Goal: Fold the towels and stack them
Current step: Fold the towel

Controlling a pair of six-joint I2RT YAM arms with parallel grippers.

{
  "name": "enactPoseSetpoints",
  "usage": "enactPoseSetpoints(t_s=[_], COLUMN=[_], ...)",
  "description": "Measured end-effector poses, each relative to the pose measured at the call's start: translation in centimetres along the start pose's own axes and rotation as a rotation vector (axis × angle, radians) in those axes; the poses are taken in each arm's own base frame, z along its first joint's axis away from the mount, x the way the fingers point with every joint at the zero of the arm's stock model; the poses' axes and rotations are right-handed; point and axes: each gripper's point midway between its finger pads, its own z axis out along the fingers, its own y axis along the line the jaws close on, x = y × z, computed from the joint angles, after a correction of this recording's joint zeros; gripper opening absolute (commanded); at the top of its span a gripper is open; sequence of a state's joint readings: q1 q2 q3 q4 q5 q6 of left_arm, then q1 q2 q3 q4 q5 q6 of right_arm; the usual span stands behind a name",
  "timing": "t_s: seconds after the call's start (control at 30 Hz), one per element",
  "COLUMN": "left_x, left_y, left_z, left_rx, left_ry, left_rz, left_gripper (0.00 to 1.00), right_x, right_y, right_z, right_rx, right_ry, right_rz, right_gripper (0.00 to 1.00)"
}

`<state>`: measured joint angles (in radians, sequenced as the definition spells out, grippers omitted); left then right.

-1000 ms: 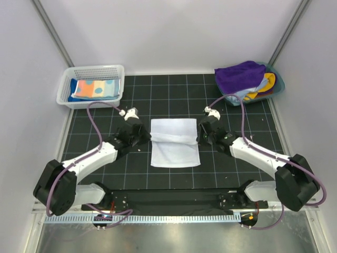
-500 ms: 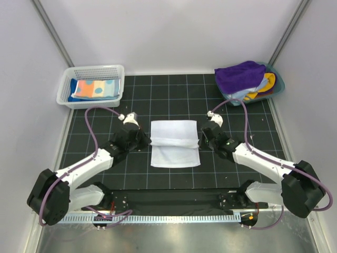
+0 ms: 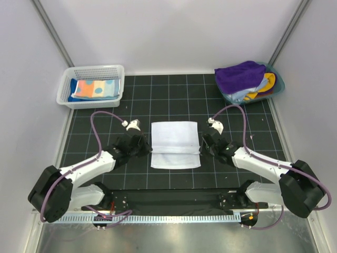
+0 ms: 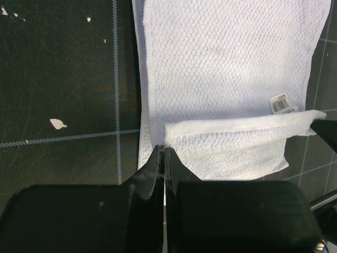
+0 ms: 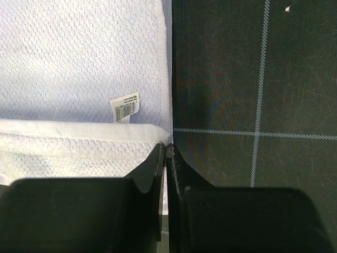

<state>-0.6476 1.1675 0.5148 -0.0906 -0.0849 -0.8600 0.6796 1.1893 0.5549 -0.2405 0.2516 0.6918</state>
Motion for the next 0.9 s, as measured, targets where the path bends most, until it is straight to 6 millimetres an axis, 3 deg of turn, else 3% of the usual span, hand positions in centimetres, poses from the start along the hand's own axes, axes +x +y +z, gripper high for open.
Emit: enactPoseSetpoints(t_s=[0.27, 0.63, 0.9], left_x=[0.1, -1.0, 0.2], left_y=[0.1, -0.8, -0.2], left_z=[-0.2, -1.9, -1.2], left_rx=[-0.005, 0.025, 0.010], left_ry=[0.003, -0.033, 0.013], left_rz=[-0.008, -0.027, -0.036], left_gripper=[0.00, 0.00, 0.00], right_x=[-0.1, -1.8, 1.4], right_y=[0.2, 1.1, -0.1], right_z=[-0.2, -2.6, -1.5], right_rx=[-0.009, -0.074, -0.064], right_ry=[-0.007, -0.076, -0.010], right_rz=[0.002, 0.033, 0.046], right_gripper=[0.01, 0.02, 0.03])
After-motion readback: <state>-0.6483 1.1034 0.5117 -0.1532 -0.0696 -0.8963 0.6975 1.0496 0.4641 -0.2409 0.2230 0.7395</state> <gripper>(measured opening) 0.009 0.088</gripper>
